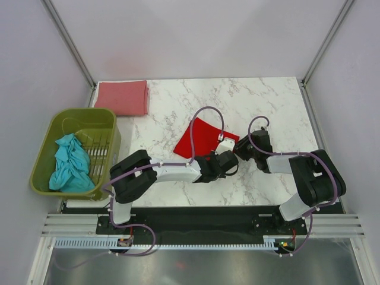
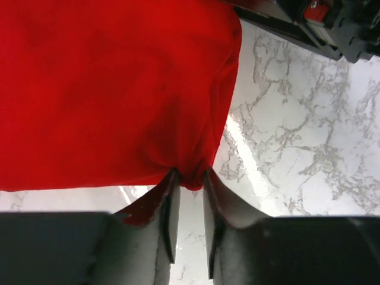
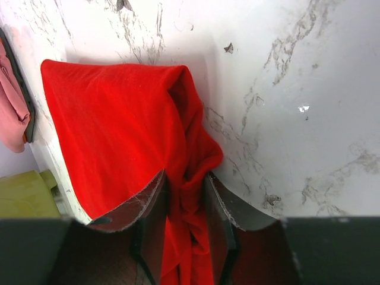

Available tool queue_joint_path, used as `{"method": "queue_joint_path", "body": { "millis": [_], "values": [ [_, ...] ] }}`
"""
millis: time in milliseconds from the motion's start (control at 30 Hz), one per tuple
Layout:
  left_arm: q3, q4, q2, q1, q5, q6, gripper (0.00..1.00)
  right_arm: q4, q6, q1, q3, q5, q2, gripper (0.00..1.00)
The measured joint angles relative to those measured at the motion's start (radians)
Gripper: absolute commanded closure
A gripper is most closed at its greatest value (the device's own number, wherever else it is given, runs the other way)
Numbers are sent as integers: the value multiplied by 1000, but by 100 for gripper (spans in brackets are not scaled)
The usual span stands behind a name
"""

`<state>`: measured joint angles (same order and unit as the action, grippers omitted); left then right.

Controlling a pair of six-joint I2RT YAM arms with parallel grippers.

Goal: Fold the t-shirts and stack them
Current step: Fold the tshirt

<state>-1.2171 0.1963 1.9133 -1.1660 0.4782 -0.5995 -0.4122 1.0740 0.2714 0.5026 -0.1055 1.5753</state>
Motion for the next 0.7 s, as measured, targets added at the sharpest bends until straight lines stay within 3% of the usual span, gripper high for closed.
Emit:
{"method": "queue_joint_path", "body": {
  "millis": [67,133,167,267,367,533,633,667,700],
  "values": [
    [-1,2,2,-3,7,13,90,0,0,0,-1,3,0,65],
    [1,5,0,-8,14,23,97,2,-5,0,-1,11,0,70],
    [13,-1,-10,-10,16,23,98,6,-11,0,2,17,1,80],
    [65,-5,-60,-18,15,22,98,14,-34,4,14,21,19,95],
    [97,-18,-97,-16,13,19,98,17,-50,8,34,16,37,100],
    [123,-34,-111,-14,6,8,98,24,-82,15,56,9,53,100],
    [124,-39,-110,-13,-9,3,85,37,-105,16,64,9,53,97],
    [124,-41,-109,-13,-14,1,75,42,-114,16,68,8,53,90],
    [124,-42,-109,-13,-18,-2,71,47,-122,16,72,8,53,86]
  ]
}}
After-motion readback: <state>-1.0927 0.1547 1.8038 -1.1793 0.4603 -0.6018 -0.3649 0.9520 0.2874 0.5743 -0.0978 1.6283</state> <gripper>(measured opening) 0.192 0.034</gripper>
